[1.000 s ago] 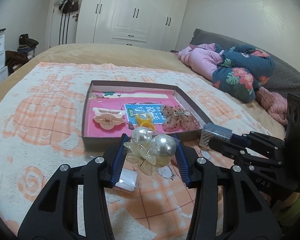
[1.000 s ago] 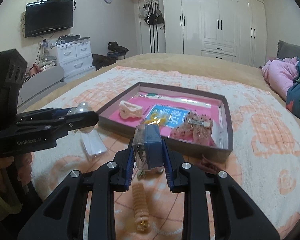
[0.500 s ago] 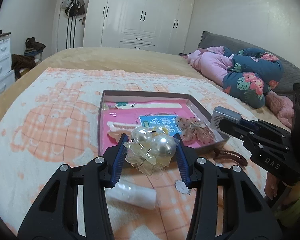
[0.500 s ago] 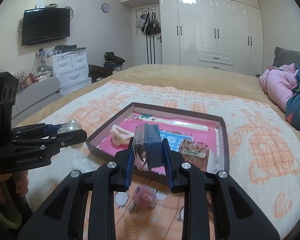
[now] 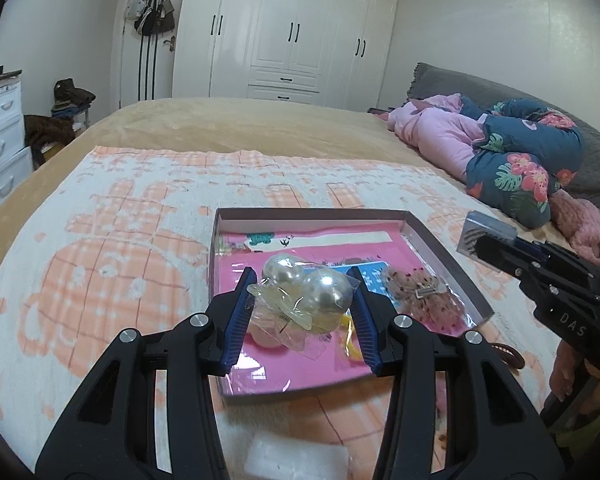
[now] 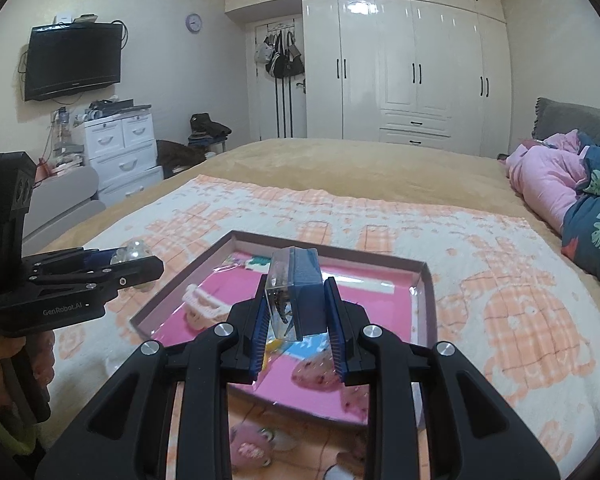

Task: Organize jewelry
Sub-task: 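Carry the pearl clip and blue case into the pink box and open both tools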

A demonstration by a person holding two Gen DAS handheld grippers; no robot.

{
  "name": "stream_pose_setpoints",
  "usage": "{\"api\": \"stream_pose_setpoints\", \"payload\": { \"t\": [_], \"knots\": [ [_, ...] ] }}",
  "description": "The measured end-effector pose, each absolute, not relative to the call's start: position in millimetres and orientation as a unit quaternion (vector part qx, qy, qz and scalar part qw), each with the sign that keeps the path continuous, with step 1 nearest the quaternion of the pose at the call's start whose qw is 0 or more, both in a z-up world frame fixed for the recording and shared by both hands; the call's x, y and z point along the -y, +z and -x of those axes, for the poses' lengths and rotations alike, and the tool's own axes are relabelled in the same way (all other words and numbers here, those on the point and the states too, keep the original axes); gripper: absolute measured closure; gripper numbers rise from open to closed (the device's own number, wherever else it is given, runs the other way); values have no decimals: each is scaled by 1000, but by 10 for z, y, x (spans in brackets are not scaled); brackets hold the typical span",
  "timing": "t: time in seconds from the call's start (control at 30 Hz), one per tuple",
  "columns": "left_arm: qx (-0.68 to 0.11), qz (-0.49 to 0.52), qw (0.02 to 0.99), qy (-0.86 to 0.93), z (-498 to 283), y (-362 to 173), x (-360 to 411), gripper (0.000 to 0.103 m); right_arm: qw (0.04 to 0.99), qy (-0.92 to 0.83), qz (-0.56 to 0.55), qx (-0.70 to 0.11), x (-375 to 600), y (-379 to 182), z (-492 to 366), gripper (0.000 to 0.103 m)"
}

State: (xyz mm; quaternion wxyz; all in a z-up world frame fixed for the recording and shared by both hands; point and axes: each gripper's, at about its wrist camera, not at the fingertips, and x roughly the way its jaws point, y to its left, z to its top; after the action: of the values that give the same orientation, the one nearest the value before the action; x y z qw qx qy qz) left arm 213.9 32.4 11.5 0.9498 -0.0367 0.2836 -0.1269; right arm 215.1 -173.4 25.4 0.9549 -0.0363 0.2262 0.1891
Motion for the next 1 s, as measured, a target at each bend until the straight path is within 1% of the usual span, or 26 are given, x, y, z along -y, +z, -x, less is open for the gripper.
{"api": "stream_pose_setpoints", "payload": {
  "t": [0.23,0.57,1.0],
  "knots": [
    [-308,41,942,-130,-2329,-97,-294,66,951,179,39,-248,1737,134,-2430,78],
    [-345,24,928,-142,-2404,-395,-118,66,927,178,20,-329,1695,-211,-2894,78],
    [-355,20,924,-138,-2425,-466,-72,66,915,163,26,-368,1640,-467,-3031,77]
  ]
}}
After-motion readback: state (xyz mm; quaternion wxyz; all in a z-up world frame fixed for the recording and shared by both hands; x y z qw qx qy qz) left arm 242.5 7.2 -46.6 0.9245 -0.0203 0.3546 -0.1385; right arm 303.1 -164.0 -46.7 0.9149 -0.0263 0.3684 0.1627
